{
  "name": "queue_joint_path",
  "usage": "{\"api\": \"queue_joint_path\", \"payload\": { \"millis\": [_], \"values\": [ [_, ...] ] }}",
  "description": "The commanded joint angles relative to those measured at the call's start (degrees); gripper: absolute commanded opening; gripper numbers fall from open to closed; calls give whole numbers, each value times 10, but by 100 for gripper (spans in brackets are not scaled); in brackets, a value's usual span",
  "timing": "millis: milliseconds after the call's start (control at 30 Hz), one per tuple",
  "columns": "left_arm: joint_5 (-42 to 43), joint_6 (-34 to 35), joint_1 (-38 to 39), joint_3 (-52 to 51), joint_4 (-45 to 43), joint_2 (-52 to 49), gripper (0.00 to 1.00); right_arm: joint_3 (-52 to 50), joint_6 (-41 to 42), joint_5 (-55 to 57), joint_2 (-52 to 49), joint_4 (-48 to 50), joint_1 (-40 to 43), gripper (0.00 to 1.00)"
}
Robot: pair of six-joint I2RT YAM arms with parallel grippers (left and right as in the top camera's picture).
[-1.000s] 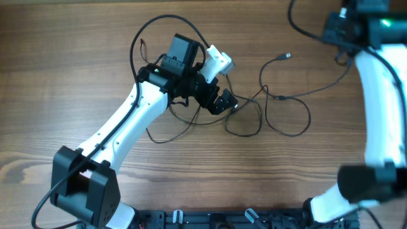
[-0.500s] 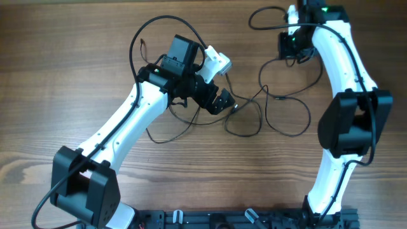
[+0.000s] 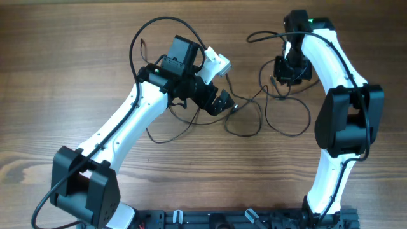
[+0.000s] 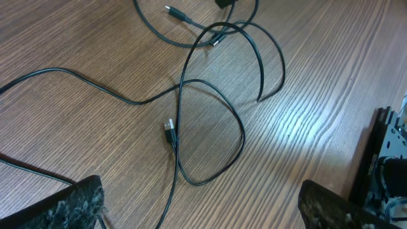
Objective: Untangle cables
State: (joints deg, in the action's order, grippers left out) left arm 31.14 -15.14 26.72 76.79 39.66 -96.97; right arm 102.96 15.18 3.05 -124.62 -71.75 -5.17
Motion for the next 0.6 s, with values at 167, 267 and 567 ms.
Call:
{"api": "queue_joint_path", "payload": {
  "millis": [167,267,567],
  "values": [
    [-4,-12,-2,-1,-1,-2,100,-76,202,127,-7,36,1,27],
    [-4,-12,-2,-1,-1,-2,100,-90,225,136,-7,49,1,40],
    [-3,-25,-2,-1,1,-2,100,-110,283,144,-7,82,1,51]
  ]
}}
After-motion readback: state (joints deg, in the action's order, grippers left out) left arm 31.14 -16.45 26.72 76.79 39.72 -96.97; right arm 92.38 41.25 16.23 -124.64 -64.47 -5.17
